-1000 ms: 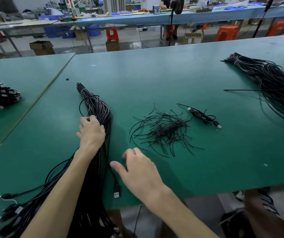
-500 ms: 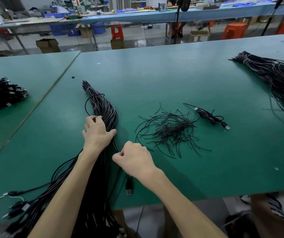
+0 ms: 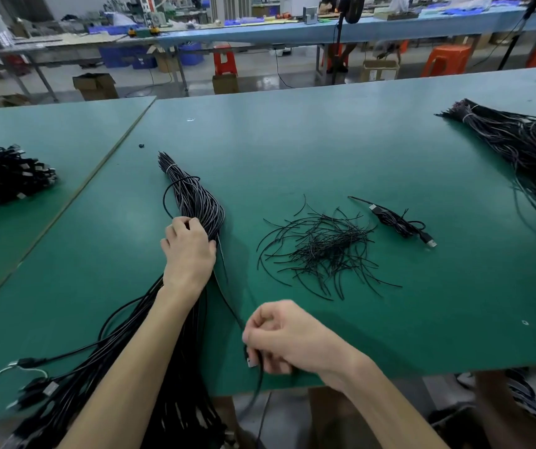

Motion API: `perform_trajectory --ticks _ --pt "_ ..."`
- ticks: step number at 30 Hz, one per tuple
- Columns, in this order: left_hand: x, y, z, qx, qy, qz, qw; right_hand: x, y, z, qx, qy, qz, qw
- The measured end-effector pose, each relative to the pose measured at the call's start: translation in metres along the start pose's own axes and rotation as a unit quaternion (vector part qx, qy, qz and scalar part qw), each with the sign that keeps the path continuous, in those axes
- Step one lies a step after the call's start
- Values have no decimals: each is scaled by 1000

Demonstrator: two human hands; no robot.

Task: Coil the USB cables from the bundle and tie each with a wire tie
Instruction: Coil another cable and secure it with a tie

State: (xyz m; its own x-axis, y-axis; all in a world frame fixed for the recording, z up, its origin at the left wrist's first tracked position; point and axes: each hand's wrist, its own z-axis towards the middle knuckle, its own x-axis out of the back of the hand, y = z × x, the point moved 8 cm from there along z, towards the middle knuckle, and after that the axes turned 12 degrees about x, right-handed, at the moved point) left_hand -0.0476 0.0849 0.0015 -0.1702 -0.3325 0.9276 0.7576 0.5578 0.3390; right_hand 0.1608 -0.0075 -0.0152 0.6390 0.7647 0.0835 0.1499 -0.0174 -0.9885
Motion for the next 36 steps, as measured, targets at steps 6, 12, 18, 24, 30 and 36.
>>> perform_trajectory --ticks 6,12,18,24,30,36 --pt "1 5 -5 -31 29 32 999 -15 -10 -29 28 -34 76 996" --pt "11 39 -33 -261 36 -20 964 -1 -50 -39 116 5 243 963" --pt "17 32 -28 -210 -2 -191 959 29 -81 -39 207 9 402 892" --pt "21 29 -27 -207 -2 -231 951 74 -103 -40 239 2 634 736" --pt "41 37 -44 -253 24 -311 916 100 -116 -35 286 126 602 735" --pt "22 48 -44 -146 -195 -538 807 92 -105 -16 260 176 572 758"
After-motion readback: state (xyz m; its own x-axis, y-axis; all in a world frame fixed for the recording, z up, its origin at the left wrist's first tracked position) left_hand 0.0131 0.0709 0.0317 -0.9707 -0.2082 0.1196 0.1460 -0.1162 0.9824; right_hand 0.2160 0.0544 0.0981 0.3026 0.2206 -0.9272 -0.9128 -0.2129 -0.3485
